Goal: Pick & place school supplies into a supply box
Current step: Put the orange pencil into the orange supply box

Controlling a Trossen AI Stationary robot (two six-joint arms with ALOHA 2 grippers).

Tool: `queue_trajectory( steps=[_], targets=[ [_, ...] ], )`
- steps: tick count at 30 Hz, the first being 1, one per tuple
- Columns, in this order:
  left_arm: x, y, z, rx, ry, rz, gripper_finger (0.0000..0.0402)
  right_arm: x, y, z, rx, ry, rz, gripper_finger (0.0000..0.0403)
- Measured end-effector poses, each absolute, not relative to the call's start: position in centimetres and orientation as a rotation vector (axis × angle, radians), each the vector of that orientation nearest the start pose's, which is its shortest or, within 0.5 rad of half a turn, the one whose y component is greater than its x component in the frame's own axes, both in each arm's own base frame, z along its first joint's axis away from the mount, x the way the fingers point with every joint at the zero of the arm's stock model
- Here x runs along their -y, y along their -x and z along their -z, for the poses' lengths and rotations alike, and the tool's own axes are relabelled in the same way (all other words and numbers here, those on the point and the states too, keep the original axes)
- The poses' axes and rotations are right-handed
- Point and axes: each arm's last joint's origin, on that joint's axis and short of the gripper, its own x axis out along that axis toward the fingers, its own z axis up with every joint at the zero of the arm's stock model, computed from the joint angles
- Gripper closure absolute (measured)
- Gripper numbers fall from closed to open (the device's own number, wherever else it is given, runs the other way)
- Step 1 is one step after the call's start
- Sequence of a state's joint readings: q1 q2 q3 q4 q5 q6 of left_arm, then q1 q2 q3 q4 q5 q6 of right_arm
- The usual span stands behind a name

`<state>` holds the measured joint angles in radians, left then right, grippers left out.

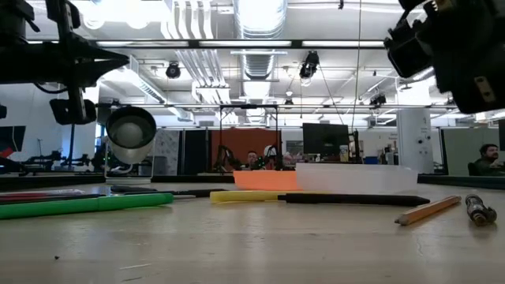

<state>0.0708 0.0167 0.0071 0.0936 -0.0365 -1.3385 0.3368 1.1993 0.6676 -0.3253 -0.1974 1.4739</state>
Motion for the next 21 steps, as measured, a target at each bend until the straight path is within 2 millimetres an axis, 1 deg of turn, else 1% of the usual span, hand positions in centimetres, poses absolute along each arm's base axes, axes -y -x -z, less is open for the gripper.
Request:
queue_trajectory(
  steps=[3,5,9,12,15,16,19,21],
  targets=[
    [-0.9,-9.8,-17.0,0.114,1.256,-0.083,0.0400,-8.5,-22.3,-19.8,-1.102,-1.259,0.246,0.0390],
    [-0.9,-9.8,-16.7,0.089,1.232,-0.109,0.0400,-8.6,-22.7,-19.3,-1.121,-1.213,0.242,0.0390],
    [-0.9,-9.9,-16.8,0.112,1.207,-0.115,0.0400,-8.9,-23.1,-18.2,-1.190,-1.097,0.165,0.0390],
    [-1.0,-9.9,-18.0,0.235,1.224,-0.072,0.0400,-9.0,-23.1,-17.7,-1.240,-1.015,0.114,0.0390],
    [-1.3,-9.7,-18.7,0.346,1.224,-0.132,0.0400,-8.8,-22.7,-17.3,-1.279,-0.921,0.102,0.0390],
    [-1.3,-9.6,-19.1,0.378,1.213,-0.128,0.0400,-8.7,-22.5,-17.3,-1.287,-0.886,0.107,0.0390],
    [-1.3,-9.3,-21.4,0.485,1.173,-0.062,0.0400,-8.3,-21.7,-17.5,-1.295,-0.795,0.125,0.0390],
    [-1.1,-9.3,-23.2,0.493,1.130,-0.047,0.0401,-8.0,-21.2,-17.9,-1.304,-0.746,0.128,0.0390]
  ],
)
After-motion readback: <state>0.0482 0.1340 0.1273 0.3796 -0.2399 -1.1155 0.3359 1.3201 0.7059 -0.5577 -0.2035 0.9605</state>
